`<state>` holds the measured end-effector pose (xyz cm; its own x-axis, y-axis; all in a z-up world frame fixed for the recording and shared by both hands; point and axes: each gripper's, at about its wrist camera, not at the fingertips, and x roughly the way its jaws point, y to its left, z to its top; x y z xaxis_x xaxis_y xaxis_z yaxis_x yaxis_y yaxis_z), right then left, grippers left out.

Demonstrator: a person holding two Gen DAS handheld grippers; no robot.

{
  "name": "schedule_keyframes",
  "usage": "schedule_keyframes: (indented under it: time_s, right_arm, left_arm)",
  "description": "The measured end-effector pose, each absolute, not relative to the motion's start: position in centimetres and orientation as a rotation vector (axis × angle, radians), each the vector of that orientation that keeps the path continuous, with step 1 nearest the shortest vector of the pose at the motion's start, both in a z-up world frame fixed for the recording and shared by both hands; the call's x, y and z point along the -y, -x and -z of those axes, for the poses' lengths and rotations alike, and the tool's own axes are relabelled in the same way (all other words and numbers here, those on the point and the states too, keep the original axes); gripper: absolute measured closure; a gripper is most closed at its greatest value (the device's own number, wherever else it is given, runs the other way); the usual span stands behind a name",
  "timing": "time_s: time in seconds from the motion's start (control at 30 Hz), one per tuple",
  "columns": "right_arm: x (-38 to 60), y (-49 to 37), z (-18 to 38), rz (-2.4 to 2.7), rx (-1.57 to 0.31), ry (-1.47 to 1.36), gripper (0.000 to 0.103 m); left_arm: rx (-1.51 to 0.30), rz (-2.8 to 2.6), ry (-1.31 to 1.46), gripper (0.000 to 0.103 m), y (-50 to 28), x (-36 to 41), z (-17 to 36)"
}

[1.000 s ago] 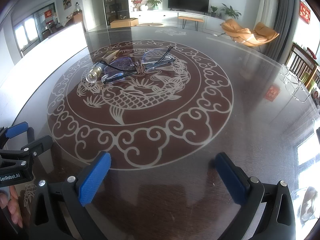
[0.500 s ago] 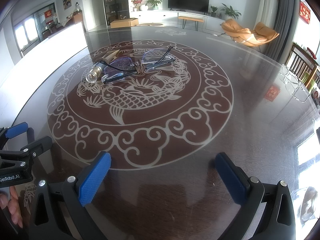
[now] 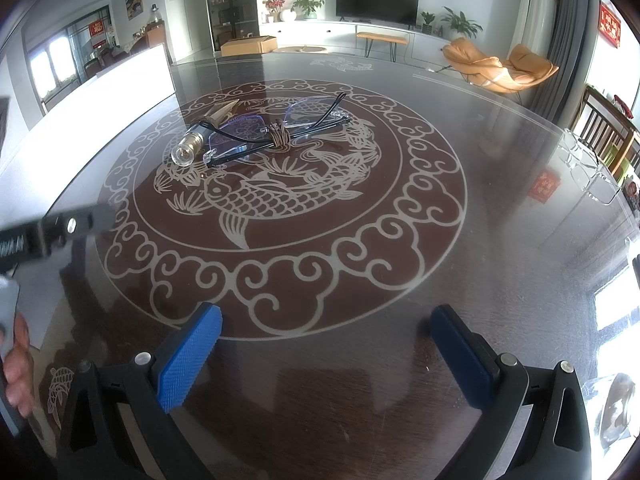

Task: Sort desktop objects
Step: 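Grasp the gold HH tube with the left tool and lift it, then grasp the blue-framed glasses with the right tool while the left tool holds the gold tube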

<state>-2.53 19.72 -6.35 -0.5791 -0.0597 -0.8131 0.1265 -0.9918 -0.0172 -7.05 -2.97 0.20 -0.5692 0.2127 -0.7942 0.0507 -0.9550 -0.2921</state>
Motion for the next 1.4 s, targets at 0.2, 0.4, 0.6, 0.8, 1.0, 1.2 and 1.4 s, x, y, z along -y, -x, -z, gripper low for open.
schedule_keyframes:
  time_s: [0.2,0.4,0.6,0.8,1.0,1.2,1.4]
  right_arm:
    - [-19.7,2.5,6.4,2.699,-0.11,-1.385,0.0]
    - [-19.7,2.5,6.4,2.699,-0.11,-1.385,0.0]
    - [-19.7,2.5,6.5,2.699,-0.11,-1.385,0.0]
    - [-20.1,3.4,6.1,2.637,0.03,-1.323,0.0]
    - [-15.4,8.6,5.2,2.485,0.306,-1.351,0.001]
    - [-7.1,9.8,6.1,2.547,0.018,-1.344,0.002]
    - [-8.1,8.8,5.7,2.525,-0.028,-1.321,0.047]
  left_arm:
    - [0.408,-2.74,1.415,0.001,14.2,0.6,-1.7]
    - [0.024,-2.8,1.554,0.012,17.3,-3.7,1.4]
    - [-0.044,-2.774,1.415,0.076,15.3,-3.3,0.7]
    - [0.105,-2.808,1.374,0.076,9.8,2.8,0.6]
    - [0.155,-2.842,1.376,0.076,5.1,6.8,1.0]
    - [0.121,-2.876,1.357,0.076,2.6,8.2,1.6]
    - [0.23,-2.876,1.341,0.076,2.0,9.2,1.7]
